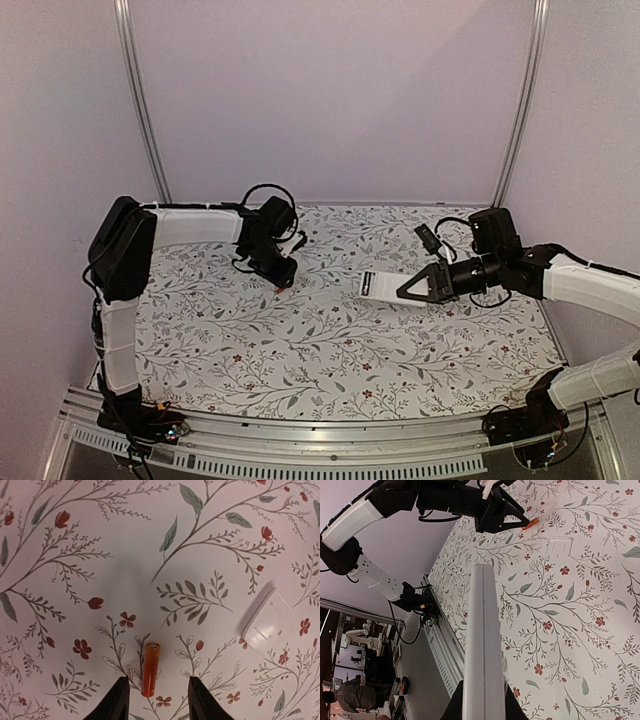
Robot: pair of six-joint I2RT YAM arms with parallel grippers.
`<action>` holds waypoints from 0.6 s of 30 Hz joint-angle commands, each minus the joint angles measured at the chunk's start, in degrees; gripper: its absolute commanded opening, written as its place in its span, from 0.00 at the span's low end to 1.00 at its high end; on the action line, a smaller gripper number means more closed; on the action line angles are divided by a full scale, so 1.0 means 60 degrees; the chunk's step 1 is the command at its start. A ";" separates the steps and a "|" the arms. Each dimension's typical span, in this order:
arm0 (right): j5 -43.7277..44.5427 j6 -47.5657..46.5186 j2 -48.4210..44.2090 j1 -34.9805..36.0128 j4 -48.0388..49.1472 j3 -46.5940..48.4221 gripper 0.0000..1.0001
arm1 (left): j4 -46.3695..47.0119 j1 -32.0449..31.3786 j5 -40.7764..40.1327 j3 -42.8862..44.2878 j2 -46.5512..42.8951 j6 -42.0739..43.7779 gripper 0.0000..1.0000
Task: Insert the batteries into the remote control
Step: Pick up the battery from the center of the board.
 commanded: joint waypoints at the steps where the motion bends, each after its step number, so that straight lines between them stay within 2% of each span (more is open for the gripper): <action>1: -0.0148 -0.0162 0.0187 -0.0073 -0.0001 -0.0008 0.00 | -0.0505 0.0053 -0.0359 0.0366 0.0514 0.0279 0.40; 7: -0.0188 -0.0199 0.0281 -0.0124 0.0005 0.0030 0.00 | -0.0682 0.0065 -0.0691 0.0662 0.1001 0.0486 0.33; 14: -0.0224 -0.0228 0.0331 -0.0143 0.0002 0.0056 0.00 | -0.0664 0.0082 -0.0418 0.0816 0.1369 0.0804 0.15; 18: -0.0215 -0.0257 0.0291 -0.0165 -0.0015 0.0060 0.00 | -0.0361 0.0030 0.0110 0.0344 0.0873 0.1116 0.04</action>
